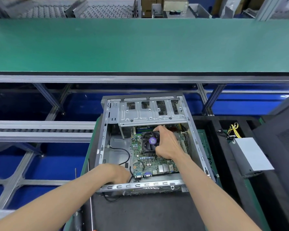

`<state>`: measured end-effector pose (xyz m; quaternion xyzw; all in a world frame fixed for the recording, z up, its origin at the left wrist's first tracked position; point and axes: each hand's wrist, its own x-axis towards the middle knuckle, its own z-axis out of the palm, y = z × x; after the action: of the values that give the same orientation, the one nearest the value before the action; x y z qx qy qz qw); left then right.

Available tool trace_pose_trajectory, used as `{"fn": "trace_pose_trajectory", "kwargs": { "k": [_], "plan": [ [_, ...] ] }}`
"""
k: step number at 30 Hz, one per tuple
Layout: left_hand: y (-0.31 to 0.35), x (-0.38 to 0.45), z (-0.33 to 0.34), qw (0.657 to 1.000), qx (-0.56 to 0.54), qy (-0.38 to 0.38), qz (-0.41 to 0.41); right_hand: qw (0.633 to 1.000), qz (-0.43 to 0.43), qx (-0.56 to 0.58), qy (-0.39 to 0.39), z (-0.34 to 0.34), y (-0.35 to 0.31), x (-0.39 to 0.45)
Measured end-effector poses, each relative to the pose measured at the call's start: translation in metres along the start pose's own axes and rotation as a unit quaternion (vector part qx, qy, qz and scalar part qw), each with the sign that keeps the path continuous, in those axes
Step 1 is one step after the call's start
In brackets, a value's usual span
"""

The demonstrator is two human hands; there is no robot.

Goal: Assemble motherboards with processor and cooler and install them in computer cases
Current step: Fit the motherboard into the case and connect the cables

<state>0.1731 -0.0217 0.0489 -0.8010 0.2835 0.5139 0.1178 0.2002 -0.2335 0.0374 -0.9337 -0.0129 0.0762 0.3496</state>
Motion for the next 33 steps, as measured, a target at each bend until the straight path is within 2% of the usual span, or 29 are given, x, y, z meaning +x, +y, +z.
{"fn": "trace_pose_trajectory", "kwargs": {
  "k": [5, 10, 14, 16, 18, 21, 24, 25, 27, 29, 31, 33],
  "plan": [
    [0.002, 0.005, 0.002, 0.993, -0.108, 0.022, -0.030, 1.000, 0.002, 0.005, -0.002, 0.000, 0.000, -0.001],
    [0.000, 0.006, 0.004, 0.991, -0.078, 0.063, -0.088, 1.000, 0.003, -0.001, -0.007, 0.000, 0.000, 0.000],
    [0.006, 0.000, 0.004, 0.957, -0.013, 0.203, -0.207, 1.000, 0.010, -0.005, -0.008, 0.000, -0.001, 0.000],
    [0.011, -0.002, 0.005, 0.931, -0.023, 0.283, -0.230, 1.000, 0.010, -0.004, -0.009, 0.001, -0.001, 0.000],
    [0.012, -0.005, 0.003, 0.907, -0.057, 0.358, -0.215, 1.000, 0.006, -0.005, -0.009, 0.001, 0.000, 0.000],
    [0.006, -0.015, 0.000, 0.877, -0.092, 0.456, -0.116, 1.000, 0.005, -0.005, -0.006, 0.001, 0.001, 0.000],
    [-0.003, -0.025, -0.005, 0.846, -0.191, 0.497, 0.018, 1.000, 0.008, -0.005, -0.006, 0.000, -0.001, -0.001],
    [-0.006, -0.026, -0.006, 0.837, -0.213, 0.503, 0.038, 1.000, 0.007, -0.005, -0.006, 0.000, -0.001, -0.001],
    [-0.009, -0.025, -0.010, 0.817, -0.238, 0.525, 0.033, 1.000, 0.006, -0.006, -0.010, 0.000, -0.001, -0.001],
    [-0.009, -0.021, -0.012, 0.792, -0.224, 0.568, -0.025, 1.000, 0.007, -0.005, -0.012, -0.001, -0.002, -0.001],
    [-0.007, -0.012, -0.012, 0.808, -0.144, 0.564, -0.091, 1.000, 0.007, -0.005, -0.014, -0.001, -0.003, -0.002],
    [-0.003, -0.003, -0.009, 0.824, -0.026, 0.556, -0.102, 1.000, 0.008, -0.005, -0.016, -0.001, -0.004, -0.002]
  ]
}}
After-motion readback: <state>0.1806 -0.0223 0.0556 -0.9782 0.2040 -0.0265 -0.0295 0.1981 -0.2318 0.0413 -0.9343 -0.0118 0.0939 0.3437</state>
